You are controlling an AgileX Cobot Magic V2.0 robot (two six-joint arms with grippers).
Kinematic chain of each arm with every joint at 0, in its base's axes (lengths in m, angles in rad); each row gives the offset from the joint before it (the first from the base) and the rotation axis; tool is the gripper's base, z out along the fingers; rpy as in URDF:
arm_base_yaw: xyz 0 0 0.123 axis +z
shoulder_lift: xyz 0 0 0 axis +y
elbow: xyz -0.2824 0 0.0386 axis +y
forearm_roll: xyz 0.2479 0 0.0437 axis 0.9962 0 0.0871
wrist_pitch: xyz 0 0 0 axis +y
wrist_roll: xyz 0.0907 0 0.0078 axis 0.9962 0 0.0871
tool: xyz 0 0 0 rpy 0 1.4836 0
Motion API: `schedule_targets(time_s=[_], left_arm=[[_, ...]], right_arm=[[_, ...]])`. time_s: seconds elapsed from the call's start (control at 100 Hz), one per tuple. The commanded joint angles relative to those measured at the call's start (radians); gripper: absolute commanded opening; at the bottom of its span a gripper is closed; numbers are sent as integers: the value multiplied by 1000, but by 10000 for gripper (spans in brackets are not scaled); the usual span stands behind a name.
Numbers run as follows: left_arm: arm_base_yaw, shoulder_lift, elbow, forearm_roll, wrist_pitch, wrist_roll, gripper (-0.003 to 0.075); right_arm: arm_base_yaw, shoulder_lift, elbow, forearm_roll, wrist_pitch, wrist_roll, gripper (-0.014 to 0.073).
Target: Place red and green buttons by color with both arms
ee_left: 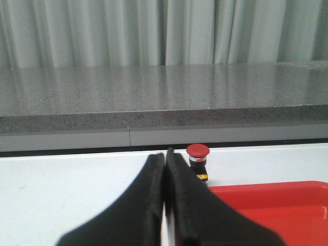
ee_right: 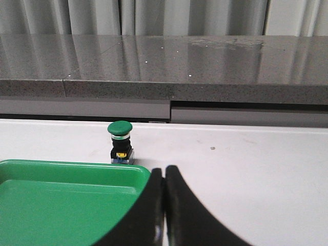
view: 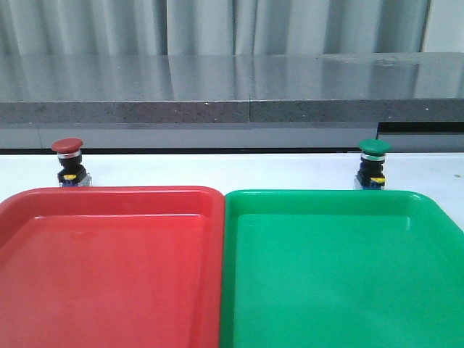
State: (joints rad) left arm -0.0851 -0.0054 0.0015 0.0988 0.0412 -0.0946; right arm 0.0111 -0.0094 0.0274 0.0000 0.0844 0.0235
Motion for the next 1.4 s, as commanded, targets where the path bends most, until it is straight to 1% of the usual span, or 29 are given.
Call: schedule_targets(time_s=[0.0, 0.38, 0.45, 0.49, 0.58, 0.66, 0.73, 0.85, 1.0, 1.1, 1.27, 1.39], left_arm=[[4, -29, 42, -1, -77, -5, -19], [4, -29, 40, -1, -82, -5, -19], [4, -29, 29, -1, -67, -5, -19], [4, -27, 16, -13, -36, -5, -19], [4, -8, -44, -89, 83, -5, -19], [4, 37, -89, -167, 86, -5, -19], [4, 87, -146, -203, 106, -5, -19], [4, 190, -283, -214, 203, -5, -19], [4, 350, -475, -214, 358, -3, -19], [4, 449, -574, -214, 430, -3, -19], [4, 588, -680, -219, 517, -3, -19], [4, 656, -699, -229, 562, -3, -19]], right_arm=[[-6, -18, -14, 0, -76, -5, -67], [-6, -18, -14, 0, -76, -5, -67], [-6, -18, -14, 0, -76, -5, -67], [-6, -18, -14, 0, -76, -5, -67], [-6, -18, -14, 0, -76, -5, -67], [-6, -18, -14, 0, -76, -5, -67], [-6, -18, -14, 0, -76, -5, -67], [-6, -18, -14, 0, -76, -5, -67], [-6, -18, -14, 0, -76, -5, -67], [-6, -18, -14, 0, -76, -5, -67], [-6, -18, -14, 0, -76, -5, -67], [-6, -18, -14, 0, -76, -5, -67]])
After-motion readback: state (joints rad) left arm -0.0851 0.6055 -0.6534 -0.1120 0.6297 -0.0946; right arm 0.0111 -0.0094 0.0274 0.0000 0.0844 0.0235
